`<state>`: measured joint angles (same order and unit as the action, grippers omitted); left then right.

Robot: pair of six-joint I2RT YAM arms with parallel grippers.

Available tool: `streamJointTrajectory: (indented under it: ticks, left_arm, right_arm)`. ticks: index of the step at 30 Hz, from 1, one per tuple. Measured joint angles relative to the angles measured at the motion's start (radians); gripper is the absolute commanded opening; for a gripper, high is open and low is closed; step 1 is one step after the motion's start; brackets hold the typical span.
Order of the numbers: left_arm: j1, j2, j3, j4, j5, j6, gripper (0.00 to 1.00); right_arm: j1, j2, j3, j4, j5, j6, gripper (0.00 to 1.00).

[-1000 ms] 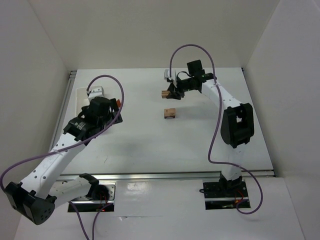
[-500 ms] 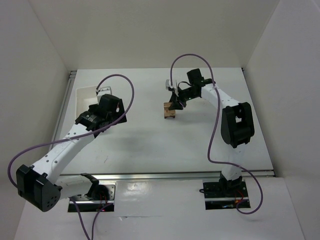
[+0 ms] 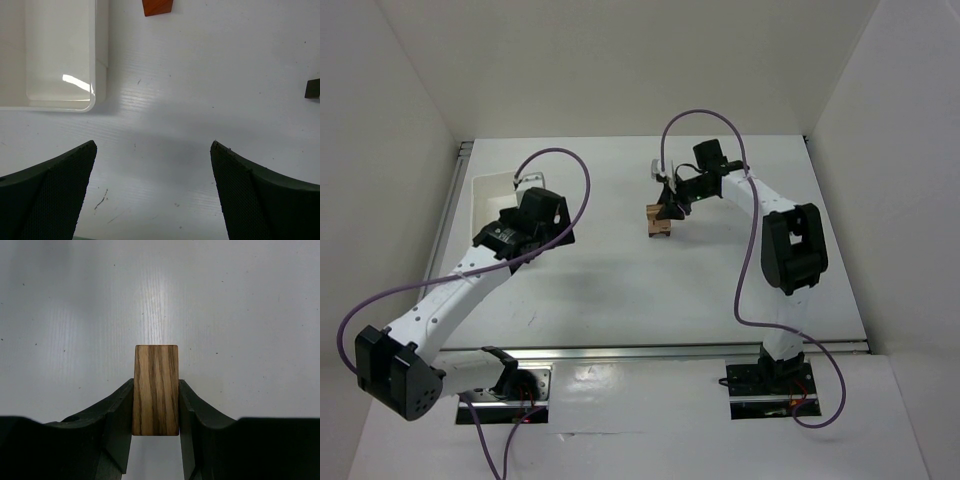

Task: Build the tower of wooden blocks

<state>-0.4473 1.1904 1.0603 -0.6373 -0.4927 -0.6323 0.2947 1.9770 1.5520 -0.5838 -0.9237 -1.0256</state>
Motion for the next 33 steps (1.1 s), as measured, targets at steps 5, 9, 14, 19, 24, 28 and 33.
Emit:
streamJointTrajectory:
  ticks: [5,9,14,19,24,28,33]
  left_arm:
    - [0.000,0.006,0.000,0.004,0.000,0.000,1.00]
    - [0.000,0.006,0.000,0.003,0.000,0.000,1.00]
    - [0.000,0.014,0.000,0.003,0.000,0.000,1.00]
    - [0.000,0.026,0.000,0.002,0.000,0.000,1.00]
    - [0.000,0.030,0.000,0.002,0.000,0.000,1.00]
    - [0.000,0.034,0.000,-0.001,0.000,0.000,1.00]
    - [0.000,0.034,0.004,-0.012,0.000,0.000,1.00]
  right_arm:
    - [0.000,0.029,0.000,0.013,0.011,0.003,0.17]
    - [0.000,0.042,-0.003,0.014,0.022,0.003,0.18]
    - [0.000,0.042,-0.027,0.031,0.023,0.007,0.18]
    - [0.000,0.042,-0.037,0.039,0.027,0.009,0.21]
    - [-0.001,0.042,-0.040,0.058,0.029,0.011,0.21]
    - [-0.001,0.042,-0.040,0.067,0.029,0.011,0.22]
    - [-0.001,0.042,-0.054,0.079,0.028,0.011,0.23]
